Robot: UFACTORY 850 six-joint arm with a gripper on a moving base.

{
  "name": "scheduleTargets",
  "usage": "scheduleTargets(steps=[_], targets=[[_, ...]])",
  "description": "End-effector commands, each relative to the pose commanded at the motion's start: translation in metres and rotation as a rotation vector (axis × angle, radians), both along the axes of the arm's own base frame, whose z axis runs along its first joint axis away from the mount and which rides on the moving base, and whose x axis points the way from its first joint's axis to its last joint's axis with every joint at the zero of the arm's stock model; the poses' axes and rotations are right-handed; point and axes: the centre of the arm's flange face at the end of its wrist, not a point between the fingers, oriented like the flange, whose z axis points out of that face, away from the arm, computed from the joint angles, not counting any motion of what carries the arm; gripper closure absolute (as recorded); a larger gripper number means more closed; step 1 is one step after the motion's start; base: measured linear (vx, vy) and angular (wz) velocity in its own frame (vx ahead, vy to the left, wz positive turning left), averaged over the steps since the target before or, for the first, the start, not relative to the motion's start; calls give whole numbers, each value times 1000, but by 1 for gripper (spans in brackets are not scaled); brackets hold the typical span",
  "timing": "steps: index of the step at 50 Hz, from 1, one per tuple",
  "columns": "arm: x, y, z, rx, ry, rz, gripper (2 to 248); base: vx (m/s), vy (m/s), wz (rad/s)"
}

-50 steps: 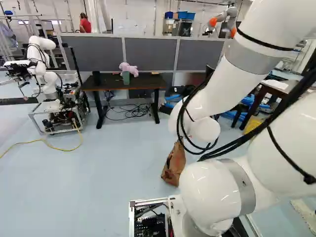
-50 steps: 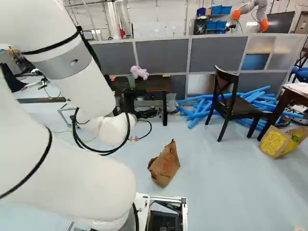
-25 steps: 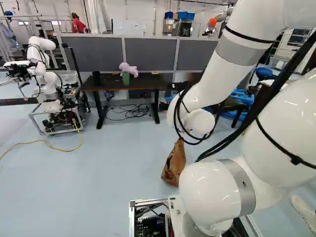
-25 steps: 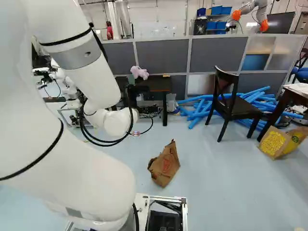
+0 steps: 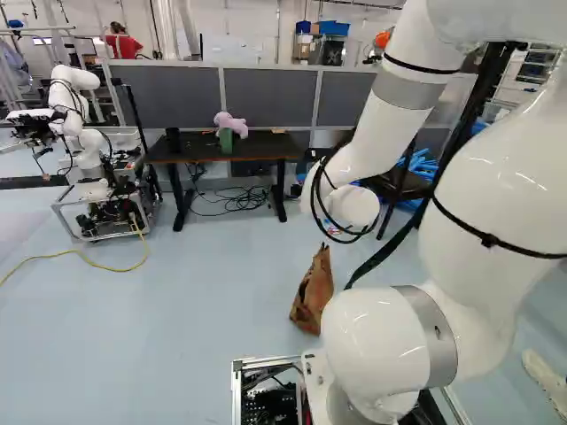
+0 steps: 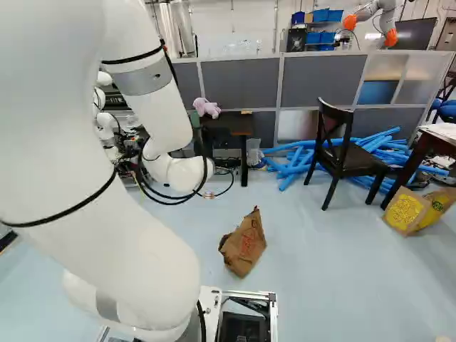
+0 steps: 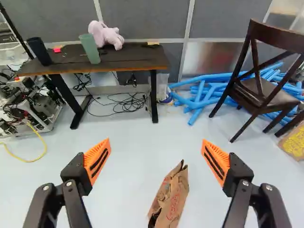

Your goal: Pick up the bag on the ground and place it on the table

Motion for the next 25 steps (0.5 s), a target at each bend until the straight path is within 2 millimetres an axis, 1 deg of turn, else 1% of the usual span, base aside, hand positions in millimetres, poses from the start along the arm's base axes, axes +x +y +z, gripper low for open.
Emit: scheduleTargets(steps=[25], targets=[[41,-23,-34,14,146,-50,3,0,0,0]])
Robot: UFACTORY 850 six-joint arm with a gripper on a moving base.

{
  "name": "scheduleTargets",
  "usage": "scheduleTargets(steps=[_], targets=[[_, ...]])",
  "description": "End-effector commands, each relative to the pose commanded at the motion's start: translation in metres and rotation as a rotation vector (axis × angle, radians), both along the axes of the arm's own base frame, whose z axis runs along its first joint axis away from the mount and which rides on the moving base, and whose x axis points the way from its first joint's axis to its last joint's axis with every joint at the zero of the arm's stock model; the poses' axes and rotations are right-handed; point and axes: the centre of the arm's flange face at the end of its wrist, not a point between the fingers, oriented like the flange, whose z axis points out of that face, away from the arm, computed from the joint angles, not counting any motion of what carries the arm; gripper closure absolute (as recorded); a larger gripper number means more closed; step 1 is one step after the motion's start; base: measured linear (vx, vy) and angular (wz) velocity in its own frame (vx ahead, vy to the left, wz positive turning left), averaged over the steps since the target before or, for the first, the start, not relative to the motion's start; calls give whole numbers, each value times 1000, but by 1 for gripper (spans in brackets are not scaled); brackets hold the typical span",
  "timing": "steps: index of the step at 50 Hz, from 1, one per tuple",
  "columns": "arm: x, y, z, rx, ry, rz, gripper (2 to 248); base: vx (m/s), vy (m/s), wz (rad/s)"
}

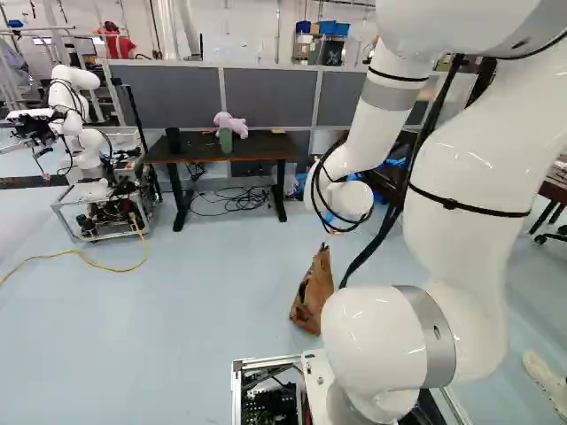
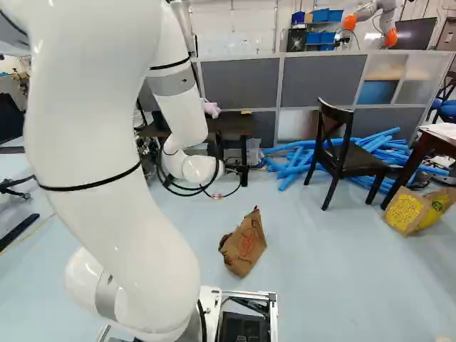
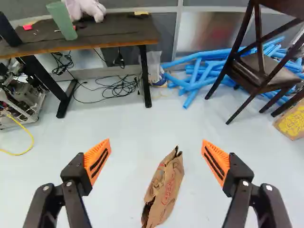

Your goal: Pick up the bag on the ground and place it on the table

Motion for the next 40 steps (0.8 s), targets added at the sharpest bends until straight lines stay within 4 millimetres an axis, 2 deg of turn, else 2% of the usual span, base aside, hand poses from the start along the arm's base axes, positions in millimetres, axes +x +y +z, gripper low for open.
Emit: scheduleTargets(steps=[40], targets=[[60,-18,-63,32,237,-22,3,0,0,0]])
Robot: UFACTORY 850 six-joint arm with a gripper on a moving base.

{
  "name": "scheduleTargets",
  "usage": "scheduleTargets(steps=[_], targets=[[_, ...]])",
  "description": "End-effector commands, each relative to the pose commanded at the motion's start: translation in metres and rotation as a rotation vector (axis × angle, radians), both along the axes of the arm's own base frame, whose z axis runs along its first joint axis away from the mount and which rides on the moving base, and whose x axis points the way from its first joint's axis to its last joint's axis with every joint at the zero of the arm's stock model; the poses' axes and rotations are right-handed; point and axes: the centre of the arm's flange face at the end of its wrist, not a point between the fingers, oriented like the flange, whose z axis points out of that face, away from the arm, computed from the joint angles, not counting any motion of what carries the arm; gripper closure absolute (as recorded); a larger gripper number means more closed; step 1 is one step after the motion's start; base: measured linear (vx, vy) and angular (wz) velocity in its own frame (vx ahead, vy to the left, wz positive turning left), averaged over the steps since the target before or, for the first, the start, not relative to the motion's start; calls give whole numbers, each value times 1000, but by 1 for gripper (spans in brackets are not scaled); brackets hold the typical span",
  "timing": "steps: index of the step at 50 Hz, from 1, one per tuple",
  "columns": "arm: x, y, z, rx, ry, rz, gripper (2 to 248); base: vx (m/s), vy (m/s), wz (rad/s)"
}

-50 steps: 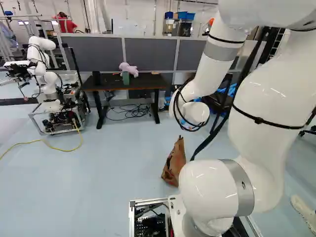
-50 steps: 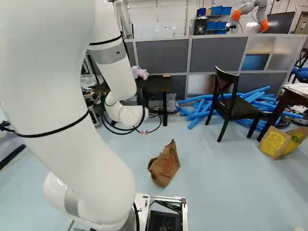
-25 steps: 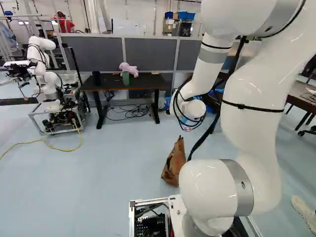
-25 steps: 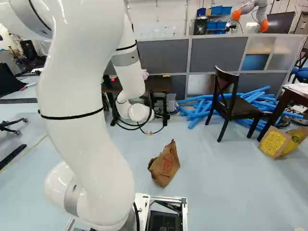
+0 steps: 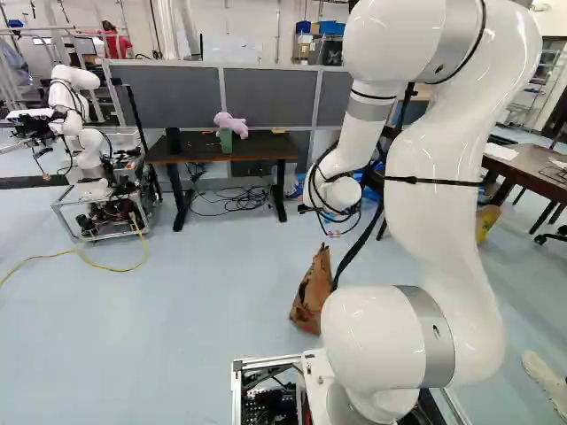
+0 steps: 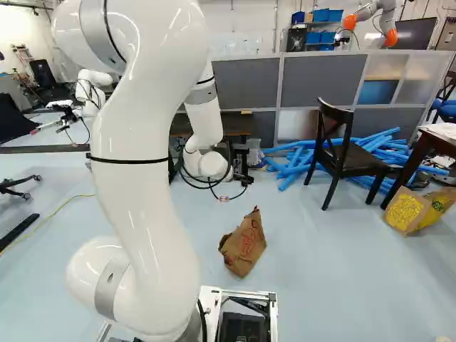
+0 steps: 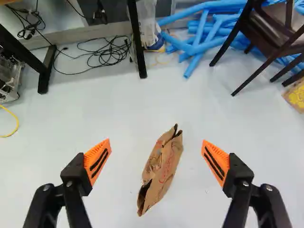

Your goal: Pick up the bag on the ground and place it on the table

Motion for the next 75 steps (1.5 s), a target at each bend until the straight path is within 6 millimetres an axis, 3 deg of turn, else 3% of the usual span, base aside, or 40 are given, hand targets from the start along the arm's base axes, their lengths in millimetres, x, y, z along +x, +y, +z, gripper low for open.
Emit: scheduleTargets(steps=[31,56,75], targets=[[43,-1,-52,22,161,11,3,0,0,0],[45,-1,-90,46,292,-6,3,0,0,0],[45,-1,-120,152,377,-183,3,0,0,0]])
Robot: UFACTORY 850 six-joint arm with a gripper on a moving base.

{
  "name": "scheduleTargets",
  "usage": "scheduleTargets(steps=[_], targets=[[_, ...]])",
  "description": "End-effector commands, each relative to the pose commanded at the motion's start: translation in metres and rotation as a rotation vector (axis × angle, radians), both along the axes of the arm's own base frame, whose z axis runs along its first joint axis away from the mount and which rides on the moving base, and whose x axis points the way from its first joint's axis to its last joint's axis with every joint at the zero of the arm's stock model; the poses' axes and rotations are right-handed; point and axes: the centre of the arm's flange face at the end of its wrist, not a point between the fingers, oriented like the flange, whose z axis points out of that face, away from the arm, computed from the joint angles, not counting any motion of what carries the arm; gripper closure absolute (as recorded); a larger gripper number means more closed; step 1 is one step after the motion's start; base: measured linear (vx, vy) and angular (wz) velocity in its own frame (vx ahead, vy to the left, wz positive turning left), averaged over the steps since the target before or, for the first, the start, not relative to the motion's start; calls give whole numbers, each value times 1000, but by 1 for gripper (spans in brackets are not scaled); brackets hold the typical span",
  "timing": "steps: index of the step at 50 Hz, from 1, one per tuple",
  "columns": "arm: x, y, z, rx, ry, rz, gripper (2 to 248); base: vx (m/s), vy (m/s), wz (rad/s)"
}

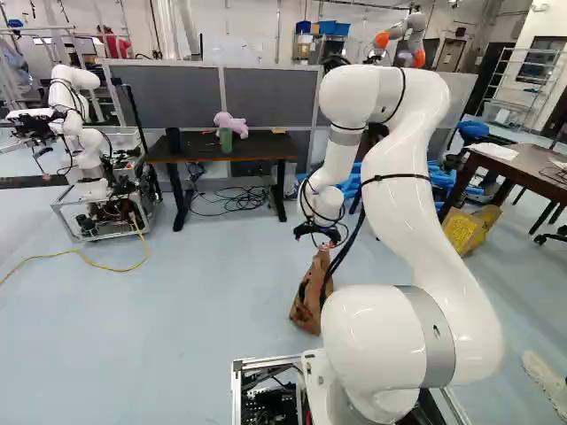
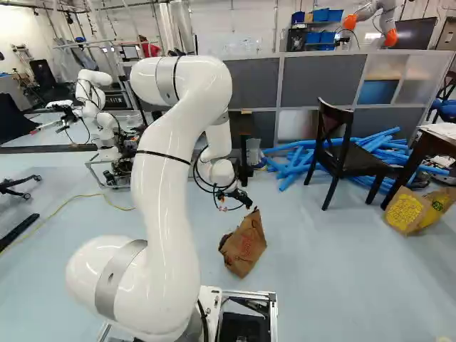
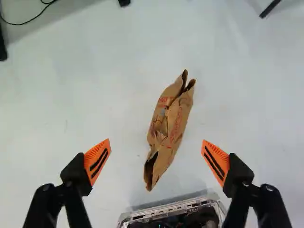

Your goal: Pick up the bag on the ground and place it on the table

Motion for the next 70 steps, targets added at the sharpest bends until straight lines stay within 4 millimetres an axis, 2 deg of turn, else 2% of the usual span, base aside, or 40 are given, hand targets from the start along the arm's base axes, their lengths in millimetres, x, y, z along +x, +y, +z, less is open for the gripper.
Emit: scheduleTargets(steps=[31,52,70], targets=[[-1,0,-47,104,132,-345,3,0,0,0],[1,-1,-79,112,213,-380,3,0,0,0],[12,-10,-107,117,254,-398,3,0,0,0]])
